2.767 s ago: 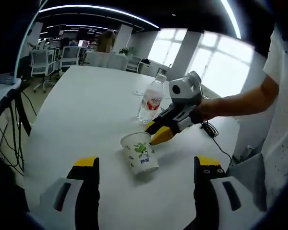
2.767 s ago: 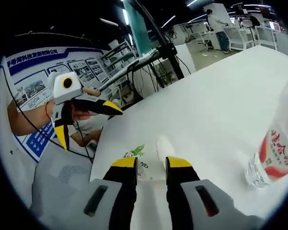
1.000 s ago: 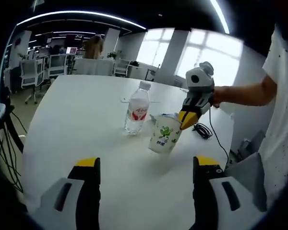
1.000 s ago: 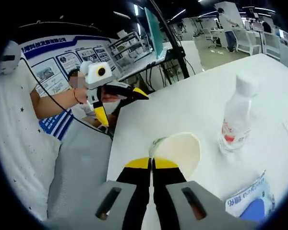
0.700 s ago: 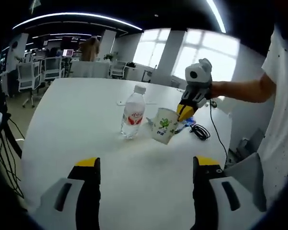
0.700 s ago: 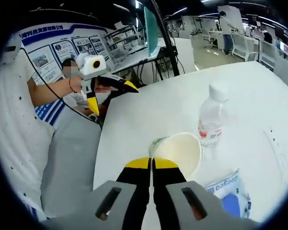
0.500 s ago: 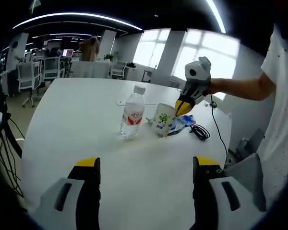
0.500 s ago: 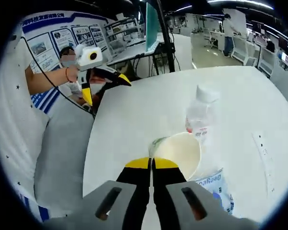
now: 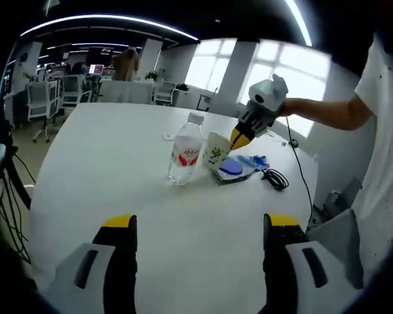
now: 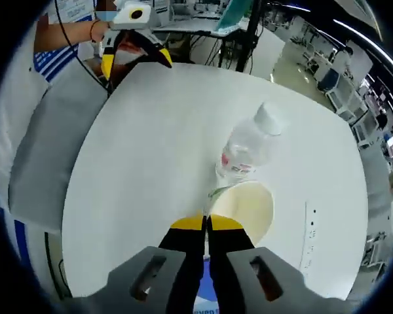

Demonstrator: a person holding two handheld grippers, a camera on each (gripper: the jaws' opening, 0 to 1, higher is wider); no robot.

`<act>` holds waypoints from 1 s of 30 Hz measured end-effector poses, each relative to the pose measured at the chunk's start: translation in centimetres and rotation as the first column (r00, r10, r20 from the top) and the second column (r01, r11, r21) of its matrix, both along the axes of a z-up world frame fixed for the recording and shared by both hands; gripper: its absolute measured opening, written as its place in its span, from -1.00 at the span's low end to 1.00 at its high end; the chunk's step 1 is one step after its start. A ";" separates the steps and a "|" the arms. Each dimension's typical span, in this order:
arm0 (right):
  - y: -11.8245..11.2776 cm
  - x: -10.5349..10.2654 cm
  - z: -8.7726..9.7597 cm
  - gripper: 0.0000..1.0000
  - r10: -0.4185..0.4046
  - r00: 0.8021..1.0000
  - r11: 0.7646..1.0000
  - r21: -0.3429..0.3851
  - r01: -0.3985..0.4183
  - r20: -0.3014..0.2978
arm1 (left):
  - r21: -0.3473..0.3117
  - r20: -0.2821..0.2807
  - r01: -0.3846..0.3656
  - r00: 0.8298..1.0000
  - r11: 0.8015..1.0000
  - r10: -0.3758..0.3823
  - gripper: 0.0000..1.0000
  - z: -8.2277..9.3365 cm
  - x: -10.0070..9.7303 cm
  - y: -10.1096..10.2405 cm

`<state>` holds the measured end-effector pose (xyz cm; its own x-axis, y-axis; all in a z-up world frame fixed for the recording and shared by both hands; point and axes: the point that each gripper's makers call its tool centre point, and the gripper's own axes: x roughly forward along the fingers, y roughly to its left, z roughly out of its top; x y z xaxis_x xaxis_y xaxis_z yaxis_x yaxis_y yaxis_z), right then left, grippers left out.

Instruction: Arrange the tabletop items into an orderly group along one side of the table until the central work area is clear of visible clutter.

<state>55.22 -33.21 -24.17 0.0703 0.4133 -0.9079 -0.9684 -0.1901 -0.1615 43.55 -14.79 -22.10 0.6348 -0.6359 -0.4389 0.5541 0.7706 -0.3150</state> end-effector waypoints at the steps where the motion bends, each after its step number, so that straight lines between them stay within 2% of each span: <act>1: 0.0 0.0 -0.3 -1.00 0.019 1.000 1.000 -0.012 -0.019 0.004 | -0.006 -0.002 -0.003 1.000 1.000 0.003 0.61 -0.1 0.0 0.0; 6: 0.0 0.7 -1.7 -1.00 0.089 0.995 0.994 -0.065 -0.086 0.046 | -0.008 -0.013 -0.006 1.000 1.000 0.006 0.61 -0.6 -0.2 0.0; 14: 0.6 1.0 -2.7 -1.00 0.136 0.990 0.988 -0.084 -0.133 0.033 | -0.014 -0.026 -0.016 1.000 1.000 0.015 0.60 -1.2 -0.2 0.1; 23: 0.6 1.2 -4.1 -1.00 0.186 0.981 0.975 -0.129 -0.179 0.046 | -0.014 -0.034 -0.015 0.999 1.000 0.015 0.60 -1.4 -0.1 0.0; 30: 0.6 1.2 -4.4 -1.00 0.194 0.980 0.973 -0.136 -0.185 0.050 | -0.013 -0.038 -0.014 0.999 1.000 0.013 0.60 -1.5 -0.1 -0.1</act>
